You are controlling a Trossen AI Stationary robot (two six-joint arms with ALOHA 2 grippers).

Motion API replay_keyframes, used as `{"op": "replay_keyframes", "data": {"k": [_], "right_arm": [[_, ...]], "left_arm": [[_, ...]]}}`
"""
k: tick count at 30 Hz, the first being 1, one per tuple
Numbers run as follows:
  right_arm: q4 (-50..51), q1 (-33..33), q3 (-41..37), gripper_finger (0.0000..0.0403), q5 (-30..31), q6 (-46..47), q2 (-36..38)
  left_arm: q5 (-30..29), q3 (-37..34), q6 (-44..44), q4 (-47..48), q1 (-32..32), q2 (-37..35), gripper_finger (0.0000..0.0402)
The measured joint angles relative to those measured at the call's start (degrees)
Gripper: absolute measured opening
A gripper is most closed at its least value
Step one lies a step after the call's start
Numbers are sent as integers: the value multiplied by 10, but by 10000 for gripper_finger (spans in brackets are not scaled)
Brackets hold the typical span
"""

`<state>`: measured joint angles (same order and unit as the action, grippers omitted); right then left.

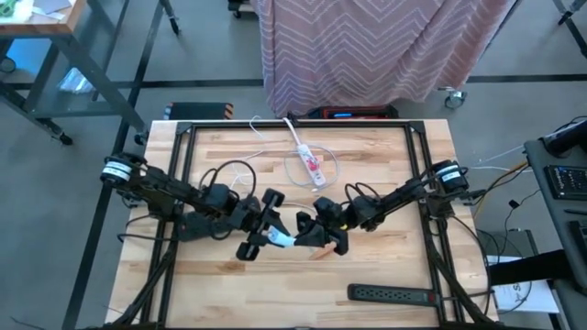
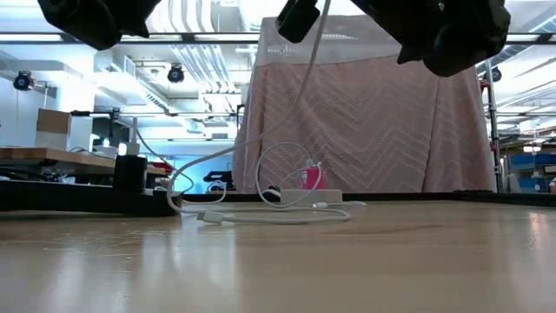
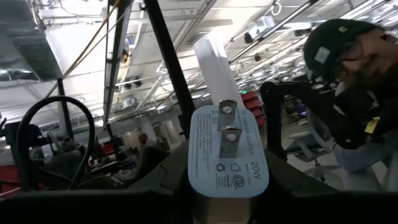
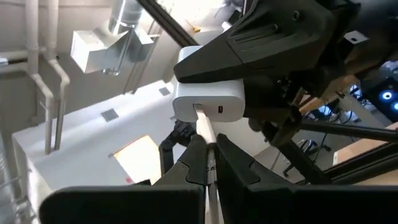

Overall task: Insert USB
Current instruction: Insert the white charger cable to the white charger adapter

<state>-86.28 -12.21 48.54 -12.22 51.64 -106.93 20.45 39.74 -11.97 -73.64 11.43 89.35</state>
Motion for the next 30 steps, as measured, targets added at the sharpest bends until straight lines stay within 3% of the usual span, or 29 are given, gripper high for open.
{"op": "replay_keyframes", "data": {"k": [16, 30], "right_arm": [[-12, 4, -15, 0, 31, -4, 1], [-4, 5, -8, 10, 63, -117, 3]], "left_arm": [[-55, -40, -11, -1, -1, -21, 100], [-58, -44, -3, 13, 1, -31, 100]]}}
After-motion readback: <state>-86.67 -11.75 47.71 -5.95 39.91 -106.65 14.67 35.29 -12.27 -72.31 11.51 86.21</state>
